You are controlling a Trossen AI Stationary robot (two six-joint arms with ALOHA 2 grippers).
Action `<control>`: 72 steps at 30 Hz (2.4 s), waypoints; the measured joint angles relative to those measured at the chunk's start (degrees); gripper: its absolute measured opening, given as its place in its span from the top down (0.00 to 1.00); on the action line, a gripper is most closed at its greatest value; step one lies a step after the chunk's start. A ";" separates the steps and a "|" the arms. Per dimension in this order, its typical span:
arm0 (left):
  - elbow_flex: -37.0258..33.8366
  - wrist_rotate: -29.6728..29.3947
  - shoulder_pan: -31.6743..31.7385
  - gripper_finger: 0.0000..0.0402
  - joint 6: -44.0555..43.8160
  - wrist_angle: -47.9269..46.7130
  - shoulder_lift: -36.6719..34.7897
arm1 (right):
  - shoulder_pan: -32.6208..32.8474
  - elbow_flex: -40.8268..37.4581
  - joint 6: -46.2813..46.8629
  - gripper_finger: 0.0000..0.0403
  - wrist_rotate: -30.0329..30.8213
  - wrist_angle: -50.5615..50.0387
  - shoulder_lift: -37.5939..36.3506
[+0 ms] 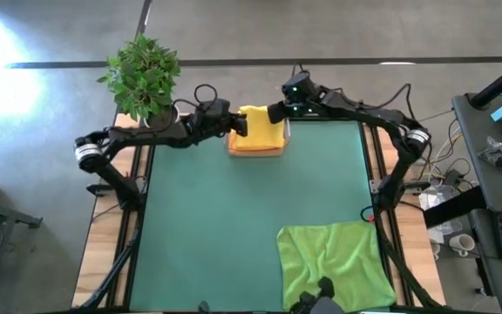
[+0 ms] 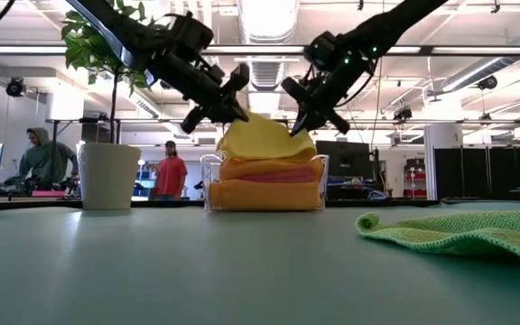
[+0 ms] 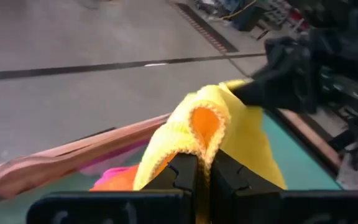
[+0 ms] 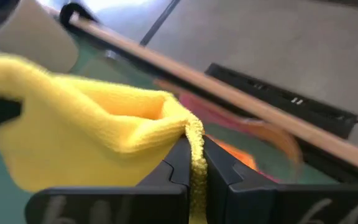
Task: Fold microfiber towels
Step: Put the yellow microfiber cloth into the bin, then fold the green microfiber cloth
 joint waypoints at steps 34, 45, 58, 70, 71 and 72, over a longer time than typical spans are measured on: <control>0.33 -1.70 2.29 0.61 12.17 -5.41 -1.17 | -1.60 11.17 -10.34 0.67 -1.78 -6.59 5.67; 0.63 4.18 2.28 0.59 14.88 -5.51 -5.90 | -0.80 13.14 -11.71 0.70 -6.34 -11.21 5.65; -1.31 6.78 -0.63 0.59 15.24 -12.21 -4.83 | 1.83 12.31 -19.10 0.77 -7.98 -21.80 6.21; -0.36 7.77 -8.29 0.59 20.49 -12.09 -5.57 | 5.52 10.35 -24.43 0.83 -7.99 -34.41 -1.90; -0.12 7.82 -9.00 0.59 20.90 -12.02 -5.57 | 6.26 9.58 -23.87 0.83 -7.98 -34.28 -2.91; 0.06 7.82 -9.61 0.59 21.05 -12.09 -5.57 | 7.06 8.72 -23.22 0.84 -7.98 -34.22 -3.91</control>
